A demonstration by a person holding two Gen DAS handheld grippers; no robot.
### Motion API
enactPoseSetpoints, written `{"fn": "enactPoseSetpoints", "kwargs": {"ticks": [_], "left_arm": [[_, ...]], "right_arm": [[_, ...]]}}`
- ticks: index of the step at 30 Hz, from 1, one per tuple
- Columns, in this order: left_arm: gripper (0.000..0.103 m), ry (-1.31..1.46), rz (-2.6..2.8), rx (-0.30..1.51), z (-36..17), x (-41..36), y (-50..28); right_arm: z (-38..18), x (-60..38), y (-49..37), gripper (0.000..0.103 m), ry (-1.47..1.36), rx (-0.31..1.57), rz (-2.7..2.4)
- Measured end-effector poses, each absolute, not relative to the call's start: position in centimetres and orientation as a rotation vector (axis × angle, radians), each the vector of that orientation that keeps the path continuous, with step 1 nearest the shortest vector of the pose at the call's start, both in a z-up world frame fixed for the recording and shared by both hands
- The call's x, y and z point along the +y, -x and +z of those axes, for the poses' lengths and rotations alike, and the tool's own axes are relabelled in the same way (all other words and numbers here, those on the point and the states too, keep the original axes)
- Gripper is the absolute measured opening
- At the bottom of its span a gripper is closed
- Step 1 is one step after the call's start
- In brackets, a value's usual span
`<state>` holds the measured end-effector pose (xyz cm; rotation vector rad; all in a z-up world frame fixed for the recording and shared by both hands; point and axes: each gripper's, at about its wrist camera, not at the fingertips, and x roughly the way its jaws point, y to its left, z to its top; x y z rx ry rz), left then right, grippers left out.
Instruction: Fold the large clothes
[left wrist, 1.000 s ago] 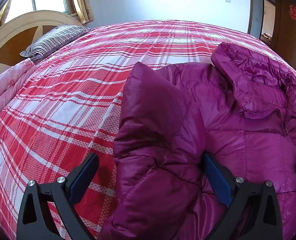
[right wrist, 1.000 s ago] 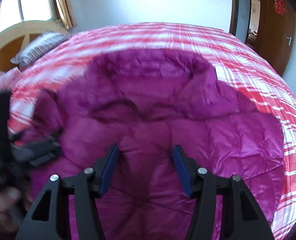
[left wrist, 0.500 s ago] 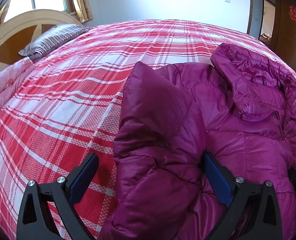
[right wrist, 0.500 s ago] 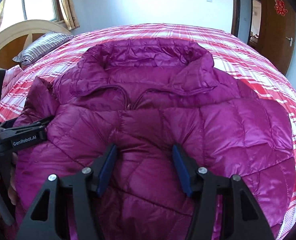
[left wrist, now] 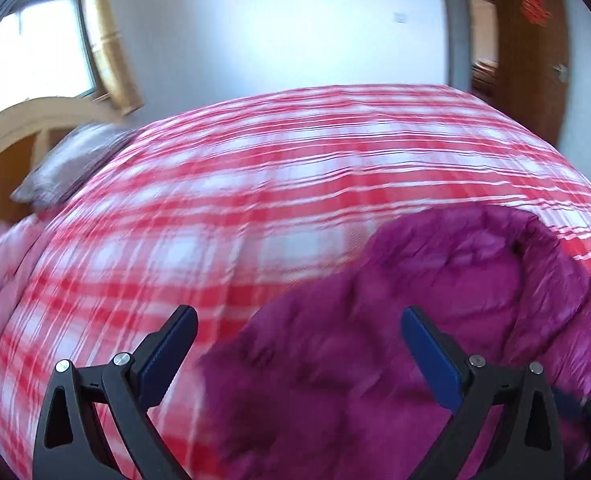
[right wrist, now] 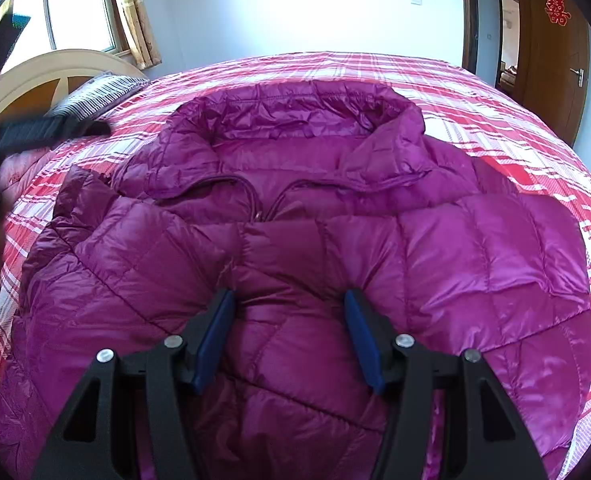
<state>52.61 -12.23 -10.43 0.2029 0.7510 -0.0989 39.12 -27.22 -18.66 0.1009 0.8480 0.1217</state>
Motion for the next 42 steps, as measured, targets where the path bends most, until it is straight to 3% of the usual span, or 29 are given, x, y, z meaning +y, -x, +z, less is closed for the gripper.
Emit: {"fn": "enactPoseSetpoints", "kwargs": {"ticks": [12,16,18,19,21,28,42], "left_arm": [[0.1,-0.364,-0.143,0.836,-14.1,-18.5,-60.8],[0.066,-0.401,-0.183,0.835,-14.4,-19.9,-60.9],[0.031,-0.426,-0.209,0.836,-14.4,-20.5,-60.7],[0.022,-0.438,-0.217,0.832,-14.4,-20.7,-60.5],[0.015,-0.46,-0.225,0.789,-13.8,-20.9,-59.4],[0.012,-0.432,-0.266,0.638,-11.9,-19.3,-54.4],[0.012,-0.142,-0.314,0.666,-15.9,-15.3,-53.4]], "right_arm": [[-18.3,-27.5,-39.0,0.059,-0.13,0.838,0.14],[-18.2,-27.6,-39.0,0.059,-0.139,0.836,0.146],[-18.2,-27.7,-38.9,0.059,-0.142,0.835,0.148],[-18.2,-27.7,-38.9,0.059,-0.144,0.835,0.149],[-18.2,-27.8,-38.8,0.059,-0.146,0.834,0.151],[-18.1,-27.7,-38.8,0.059,-0.145,0.835,0.151],[-17.5,-29.6,-38.1,0.059,-0.216,0.805,0.184]]}}
